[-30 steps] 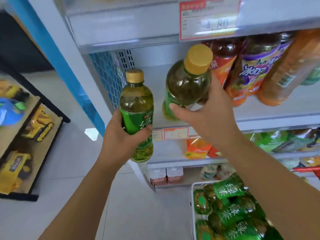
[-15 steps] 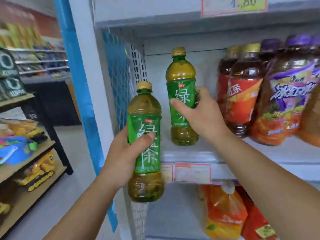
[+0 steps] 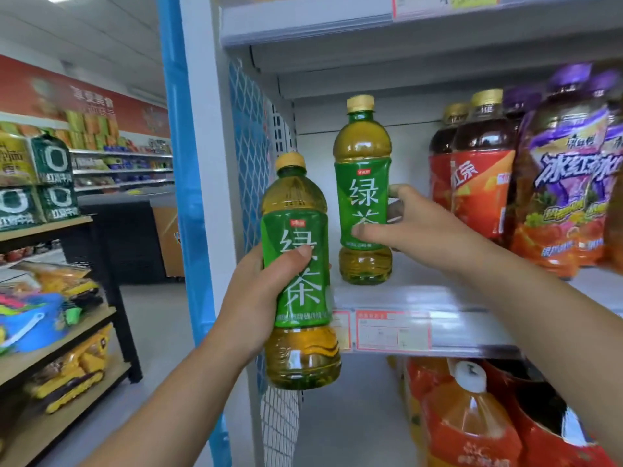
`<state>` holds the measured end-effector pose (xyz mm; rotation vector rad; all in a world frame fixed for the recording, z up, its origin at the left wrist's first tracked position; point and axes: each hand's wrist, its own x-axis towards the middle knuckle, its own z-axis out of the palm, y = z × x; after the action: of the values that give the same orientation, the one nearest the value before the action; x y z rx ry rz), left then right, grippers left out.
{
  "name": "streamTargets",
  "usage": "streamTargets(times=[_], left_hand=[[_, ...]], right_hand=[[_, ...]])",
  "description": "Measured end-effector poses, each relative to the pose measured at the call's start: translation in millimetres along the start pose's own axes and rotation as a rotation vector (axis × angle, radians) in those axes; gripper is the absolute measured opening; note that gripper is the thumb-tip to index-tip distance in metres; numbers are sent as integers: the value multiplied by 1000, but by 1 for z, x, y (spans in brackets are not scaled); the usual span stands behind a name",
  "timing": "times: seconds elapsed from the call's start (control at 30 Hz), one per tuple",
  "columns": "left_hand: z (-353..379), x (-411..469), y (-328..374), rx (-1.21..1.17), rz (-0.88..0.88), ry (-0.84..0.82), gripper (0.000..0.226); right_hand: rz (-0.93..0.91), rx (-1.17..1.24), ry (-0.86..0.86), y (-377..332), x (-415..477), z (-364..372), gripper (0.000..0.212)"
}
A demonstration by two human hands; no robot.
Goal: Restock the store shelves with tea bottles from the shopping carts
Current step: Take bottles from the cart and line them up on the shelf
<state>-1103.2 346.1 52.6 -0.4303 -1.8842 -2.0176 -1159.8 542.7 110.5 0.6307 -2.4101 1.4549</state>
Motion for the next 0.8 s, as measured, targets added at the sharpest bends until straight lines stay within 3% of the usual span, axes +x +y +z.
streamTargets(times=[0.1,0.27,0.3,0.4,0.43,0.8], left_hand=[[2,-4,1,-69,16,-8,47],[-1,-5,-2,-137,42,15,44],[-1,-5,-3,-149,44,22,40],[-2,-4,-4,-178,40,39,35],[-2,-3,-5,-179,38,40,36],[-2,-5,0,-102,37,26,50]], right_hand=[[25,-10,-22,4,8,1,56],[48,-100,-104,1,61,18,27],[70,-117,-124,4,76,23,27],[114,-92,-130,16,114,36,60],[109,-85,-117,18,123,41,63],[108,-194,21,37,161,71,60]])
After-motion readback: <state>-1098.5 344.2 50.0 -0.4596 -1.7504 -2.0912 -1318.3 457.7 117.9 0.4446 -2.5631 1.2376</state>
